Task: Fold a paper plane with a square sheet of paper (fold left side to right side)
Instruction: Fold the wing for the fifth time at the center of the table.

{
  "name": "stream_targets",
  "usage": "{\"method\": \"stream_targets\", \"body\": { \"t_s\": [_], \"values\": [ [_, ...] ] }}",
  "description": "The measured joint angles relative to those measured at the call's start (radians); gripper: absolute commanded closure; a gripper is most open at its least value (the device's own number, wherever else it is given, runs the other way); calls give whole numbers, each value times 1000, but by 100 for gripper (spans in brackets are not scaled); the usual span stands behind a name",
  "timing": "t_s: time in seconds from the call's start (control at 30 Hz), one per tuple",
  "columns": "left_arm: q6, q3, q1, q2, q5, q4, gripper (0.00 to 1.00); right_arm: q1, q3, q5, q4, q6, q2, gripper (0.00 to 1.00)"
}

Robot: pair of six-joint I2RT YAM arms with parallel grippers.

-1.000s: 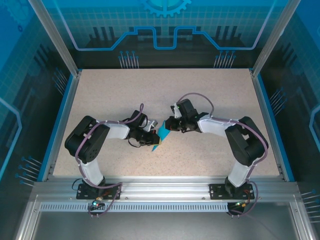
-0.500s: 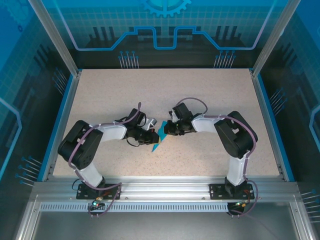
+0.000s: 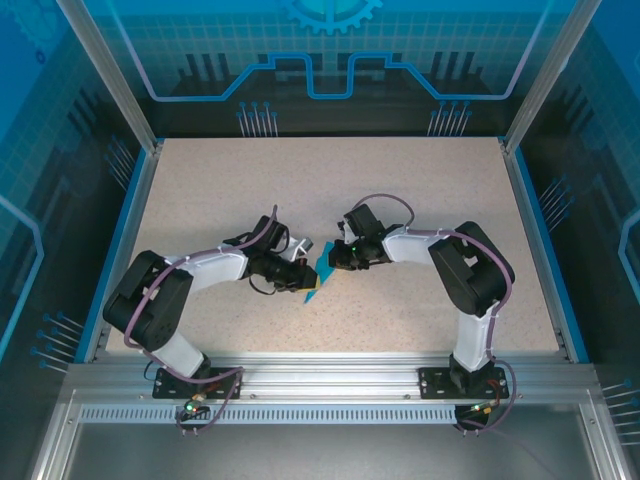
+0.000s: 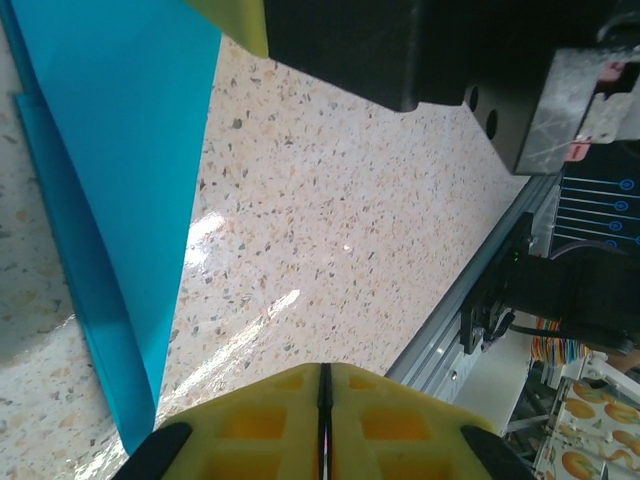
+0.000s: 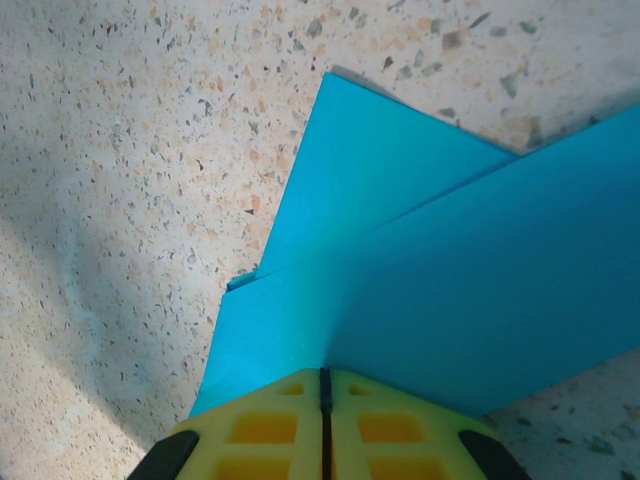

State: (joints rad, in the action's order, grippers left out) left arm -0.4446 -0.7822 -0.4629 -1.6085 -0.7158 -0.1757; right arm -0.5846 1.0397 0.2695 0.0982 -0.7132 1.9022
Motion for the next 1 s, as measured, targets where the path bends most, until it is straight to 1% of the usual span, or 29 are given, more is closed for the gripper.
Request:
{"method": "stream_targets", "body": {
  "t_s": [0.4, 0.8, 1.0],
  "values": [
    [29, 0, -3, -101, 10, -4, 89, -4, 6, -9, 14, 14, 0, 92],
    [34, 0, -4, -133, 62, -3, 88, -6, 23, -27, 49, 37, 1, 92],
    [33, 0, -4, -133, 69, 0, 88, -7, 36, -34, 74, 48, 5, 92]
  ]
}}
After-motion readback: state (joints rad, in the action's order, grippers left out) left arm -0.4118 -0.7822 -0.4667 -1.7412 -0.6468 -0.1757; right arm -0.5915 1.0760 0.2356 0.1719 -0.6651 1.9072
